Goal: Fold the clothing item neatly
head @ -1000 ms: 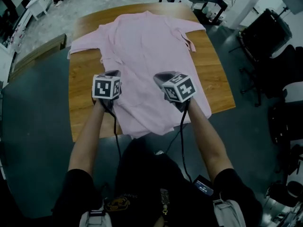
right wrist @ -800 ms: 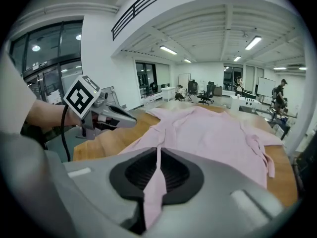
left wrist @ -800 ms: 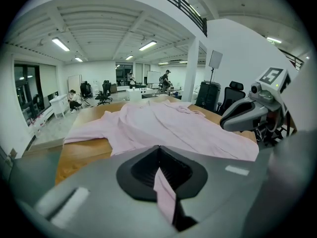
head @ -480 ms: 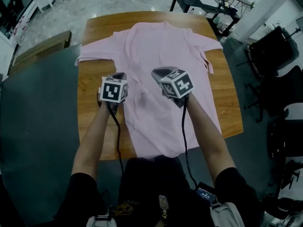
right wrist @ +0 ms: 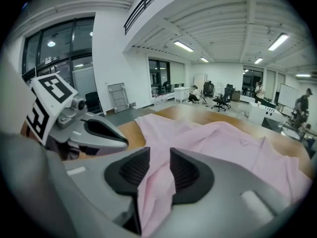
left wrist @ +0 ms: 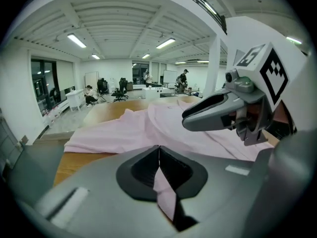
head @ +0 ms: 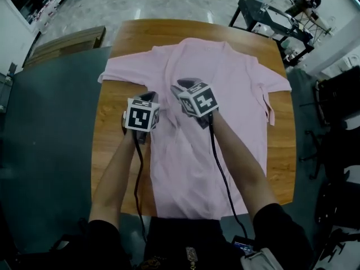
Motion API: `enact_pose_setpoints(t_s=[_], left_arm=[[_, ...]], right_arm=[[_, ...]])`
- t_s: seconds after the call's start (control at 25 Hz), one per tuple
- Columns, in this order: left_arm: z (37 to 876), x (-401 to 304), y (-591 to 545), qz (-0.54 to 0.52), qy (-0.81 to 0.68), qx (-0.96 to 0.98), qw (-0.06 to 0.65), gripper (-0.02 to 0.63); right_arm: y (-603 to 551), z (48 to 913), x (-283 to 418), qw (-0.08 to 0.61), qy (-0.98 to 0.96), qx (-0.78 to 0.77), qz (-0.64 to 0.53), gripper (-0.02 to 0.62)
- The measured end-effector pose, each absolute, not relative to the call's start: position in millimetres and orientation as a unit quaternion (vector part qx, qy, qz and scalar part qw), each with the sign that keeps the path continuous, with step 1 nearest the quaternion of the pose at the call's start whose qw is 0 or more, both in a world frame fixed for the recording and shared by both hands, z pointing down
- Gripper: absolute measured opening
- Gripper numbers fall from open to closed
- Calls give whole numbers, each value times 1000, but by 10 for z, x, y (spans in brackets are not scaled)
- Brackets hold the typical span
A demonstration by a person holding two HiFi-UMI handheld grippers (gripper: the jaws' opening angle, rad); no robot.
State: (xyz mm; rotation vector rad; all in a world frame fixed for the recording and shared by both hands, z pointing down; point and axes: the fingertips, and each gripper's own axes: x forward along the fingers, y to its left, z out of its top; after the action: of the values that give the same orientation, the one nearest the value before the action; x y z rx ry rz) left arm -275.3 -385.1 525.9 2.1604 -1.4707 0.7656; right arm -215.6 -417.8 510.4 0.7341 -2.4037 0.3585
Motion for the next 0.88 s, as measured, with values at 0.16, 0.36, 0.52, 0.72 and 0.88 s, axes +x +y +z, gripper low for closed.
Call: enact_pose_setpoints(t_s=[0.16,0.36,0.52,0.72,0.88], left_arm=[[5405,-2913,-3944,251,-555,755,243,21],[5552,-3037,-3939,255,-567,739,260,20],[5578,-3026,-3975,263,-567,736,260,20],[5585,-2986,-4082,287,-558,738,249,20],[5674,-2873,-4211,316,-541,739,246,55]], right_arm=[[-4491,5350,-2427,300,-899,282,150,196],[-4653,5553,-2559,333,-881,299,153,196],[-4723,5659,-2501,359,-868,308,152,169],[-4743,5549,-2339,339,-876,304,157,21],[-4865,5356,-1997,285,-884,325,176,20]])
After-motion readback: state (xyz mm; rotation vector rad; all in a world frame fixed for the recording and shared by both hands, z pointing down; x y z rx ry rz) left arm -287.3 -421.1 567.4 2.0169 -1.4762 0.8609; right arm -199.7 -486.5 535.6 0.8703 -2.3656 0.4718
